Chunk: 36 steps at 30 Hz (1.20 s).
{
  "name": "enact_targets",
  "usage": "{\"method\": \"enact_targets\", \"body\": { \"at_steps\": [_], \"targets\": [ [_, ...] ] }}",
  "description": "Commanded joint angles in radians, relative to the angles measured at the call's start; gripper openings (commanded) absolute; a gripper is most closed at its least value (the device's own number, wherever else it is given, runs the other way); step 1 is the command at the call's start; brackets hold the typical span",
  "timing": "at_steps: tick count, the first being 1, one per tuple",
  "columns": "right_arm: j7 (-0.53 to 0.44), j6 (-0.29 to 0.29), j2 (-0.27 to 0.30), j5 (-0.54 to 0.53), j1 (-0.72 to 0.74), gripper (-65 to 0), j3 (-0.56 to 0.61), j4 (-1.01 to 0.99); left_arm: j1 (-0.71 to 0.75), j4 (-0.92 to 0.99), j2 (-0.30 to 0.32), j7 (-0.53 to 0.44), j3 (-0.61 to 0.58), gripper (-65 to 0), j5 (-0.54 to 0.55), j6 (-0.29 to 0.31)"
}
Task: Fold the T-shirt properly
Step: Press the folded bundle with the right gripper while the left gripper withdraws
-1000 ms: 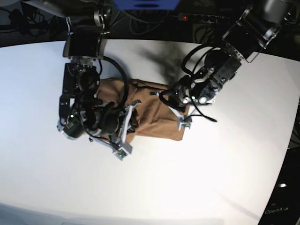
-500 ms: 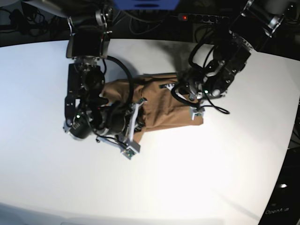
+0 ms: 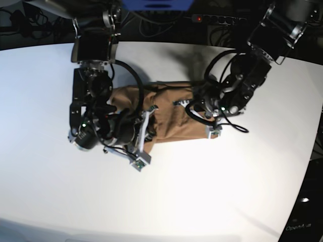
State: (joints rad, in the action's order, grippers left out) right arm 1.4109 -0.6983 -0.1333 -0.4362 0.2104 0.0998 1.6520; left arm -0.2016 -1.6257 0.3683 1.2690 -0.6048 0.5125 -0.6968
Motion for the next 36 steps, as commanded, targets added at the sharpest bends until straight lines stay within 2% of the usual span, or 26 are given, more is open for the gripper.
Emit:
{"method": "enact_targets", "body": {
  "at_steps": [1,5,9,14,19,25,32,36],
  "targets": [
    [-0.015,0.0,-0.007,-0.017,0.022,-64.1,0.002,0.017,-0.017,-0.018,0.002,-0.002,0.006,-62.6,-0.001,-0.001],
    [-0.015,0.0,-0.007,-0.017,0.022,-64.1,0.004,0.017,-0.042,-0.041,0.002,-0.004,0.006,-62.6,-0.001,-0.001],
    [-0.015,0.0,-0.007,-0.017,0.022,-64.1,0.004,0.017,-0.051,-0.161,0.011,0.001,0.021,-62.6,-0.001,-0.001],
    [-0.015,0.0,-0.007,-0.016,0.022,-64.1,0.004,0.017,-0.037,-0.298,0.021,0.116,0.193,-62.6,-0.001,-0.001],
    [-0.015,0.0,-0.024,-0.016,0.022,-64.3,0.056,0.017,0.06,-0.325,0.114,0.127,0.293,-62.6,-0.001,-0.001],
    [-0.015,0.0,-0.024,-0.034,0.021,-64.3,0.067,0.017,0.199,-0.327,0.191,0.127,0.372,-62.6,-0.001,-0.001],
    [-0.048,0.0,-0.024,-0.16,0.014,-64.3,0.189,0.017,0.278,-0.258,0.258,-0.005,0.4,-62.6,-0.001,-0.001],
    [-0.095,0.061,-0.024,-0.22,0.016,-64.3,0.231,-0.016,0.279,-0.226,0.262,-0.013,0.398,-62.6,-0.001,-0.001]
  ]
}}
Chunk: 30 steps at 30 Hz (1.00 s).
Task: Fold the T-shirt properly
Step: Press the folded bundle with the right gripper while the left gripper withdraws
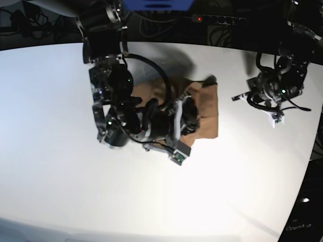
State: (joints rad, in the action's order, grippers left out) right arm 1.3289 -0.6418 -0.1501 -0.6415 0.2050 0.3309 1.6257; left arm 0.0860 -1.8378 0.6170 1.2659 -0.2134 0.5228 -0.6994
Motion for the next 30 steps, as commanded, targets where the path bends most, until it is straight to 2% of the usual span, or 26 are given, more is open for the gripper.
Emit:
{"method": "enact_targets", "body": {
  "at_steps": [1,5,11,17,22,25,30],
  "targets": [
    [-0.029,0.014,-0.007,-0.03,0.023,-64.3,0.006,-0.011,-0.009,-0.012,0.014,-0.01,0.007,-62.6,-0.011,0.001],
    [-0.099,0.023,-0.007,-0.09,0.041,-64.3,0.032,-0.114,-0.005,-0.009,0.037,-0.01,0.004,-62.6,-0.011,0.001],
    [-0.17,0.024,-0.007,-0.094,0.049,-64.3,0.113,-0.144,0.037,-0.017,0.042,-0.012,0.007,-62.6,-0.011,0.001],
    [-0.182,0.055,-0.007,-0.096,0.057,-64.3,0.126,-0.144,0.073,-0.017,0.04,-0.013,0.004,-62.6,-0.011,0.001],
    [-0.208,0.055,-0.007,-0.108,0.073,-64.3,0.127,-0.192,0.094,-0.017,0.04,-0.073,0.002,-62.6,-0.011,0.001],
    [-0.243,0.055,-0.007,-0.159,0.087,-64.3,0.152,-0.258,0.094,-0.004,0.04,-0.082,0.002,-62.6,-0.011,0.001],
    [-0.289,0.056,-0.007,-0.162,0.116,-63.7,0.219,-0.298,0.103,-0.013,0.04,-0.081,0.002,-62.6,-0.011,0.001]
  ]
}}
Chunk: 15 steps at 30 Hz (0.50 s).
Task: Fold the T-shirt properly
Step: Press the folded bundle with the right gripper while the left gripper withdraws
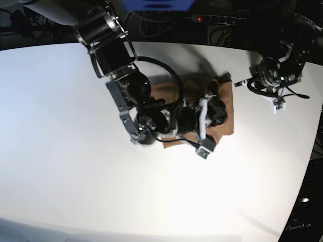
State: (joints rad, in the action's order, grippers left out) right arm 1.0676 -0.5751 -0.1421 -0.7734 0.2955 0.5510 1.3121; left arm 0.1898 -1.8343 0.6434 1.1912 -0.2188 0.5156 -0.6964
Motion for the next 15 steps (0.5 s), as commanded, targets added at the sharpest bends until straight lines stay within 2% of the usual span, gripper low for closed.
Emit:
{"method": "enact_targets", "body": {
  "at_steps": [1,4,11,13,15],
  "targets": [
    [-0.033,-0.01,-0.015,-0.031,0.034,-63.7,0.01,0.011,0.007,-0.018,0.014,-0.006,0.008,-62.6,-0.004,-0.002],
    [-0.043,-0.01,-0.015,-0.031,0.044,-60.8,0.025,0.005,0.012,-0.018,0.011,-0.006,0.008,-62.6,-0.004,-0.002],
    [-0.057,-0.012,-0.015,-0.031,0.06,-33.7,0.019,-0.001,0.023,-0.02,0.006,-0.004,0.008,-62.6,-0.004,-0.002],
    [-0.057,-0.013,-0.015,-0.033,0.061,-29.5,0.019,-0.001,0.023,-0.02,0.005,-0.001,0.006,-62.6,-0.004,-0.002],
    [-0.057,-0.013,-0.015,-0.044,0.061,-27.9,0.021,0.002,0.024,-0.02,0.005,0.003,0.006,-62.6,-0.004,-0.002]
  ]
}}
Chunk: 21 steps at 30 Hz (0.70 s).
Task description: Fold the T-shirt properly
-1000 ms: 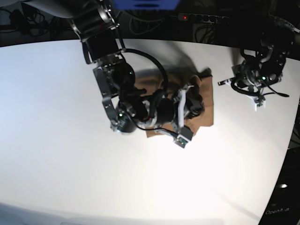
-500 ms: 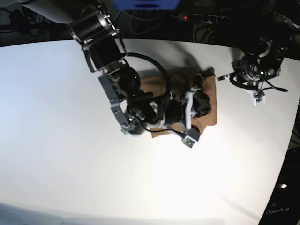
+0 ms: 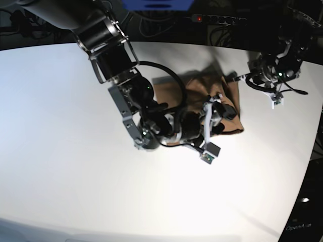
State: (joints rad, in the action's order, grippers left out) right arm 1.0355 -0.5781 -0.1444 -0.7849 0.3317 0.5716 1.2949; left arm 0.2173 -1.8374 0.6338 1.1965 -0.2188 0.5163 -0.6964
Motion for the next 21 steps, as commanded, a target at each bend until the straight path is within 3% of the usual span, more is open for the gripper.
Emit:
{"method": "enact_targets", "body": {
  "at_steps": [1,6,8,15,21],
  "targets": [
    [-0.025,-0.01,-0.013,-0.054,0.027,-27.9,0.0,0.018,0.008,-0.017,0.014,-0.002,0.006,-62.6,-0.005,-0.002],
    [-0.014,-0.009,-0.013,-0.078,0.05,-29.0,0.008,0.018,0.07,-0.046,0.021,-0.013,0.014,-62.6,-0.005,-0.002],
    [-0.014,-0.009,0.007,-0.078,0.056,-33.2,0.009,0.018,0.093,-0.075,0.022,-0.013,0.014,-62.6,-0.005,-0.002],
    [-0.013,-0.009,0.154,-0.078,0.089,-64.7,0.009,0.018,0.17,-0.124,-0.015,-0.013,0.009,-62.6,-0.005,-0.002],
    [-0.007,-0.009,0.265,-0.083,0.129,-64.3,0.008,0.019,0.186,-0.126,-0.032,-0.013,0.008,-62.6,-0.005,-0.002]
  ]
}}
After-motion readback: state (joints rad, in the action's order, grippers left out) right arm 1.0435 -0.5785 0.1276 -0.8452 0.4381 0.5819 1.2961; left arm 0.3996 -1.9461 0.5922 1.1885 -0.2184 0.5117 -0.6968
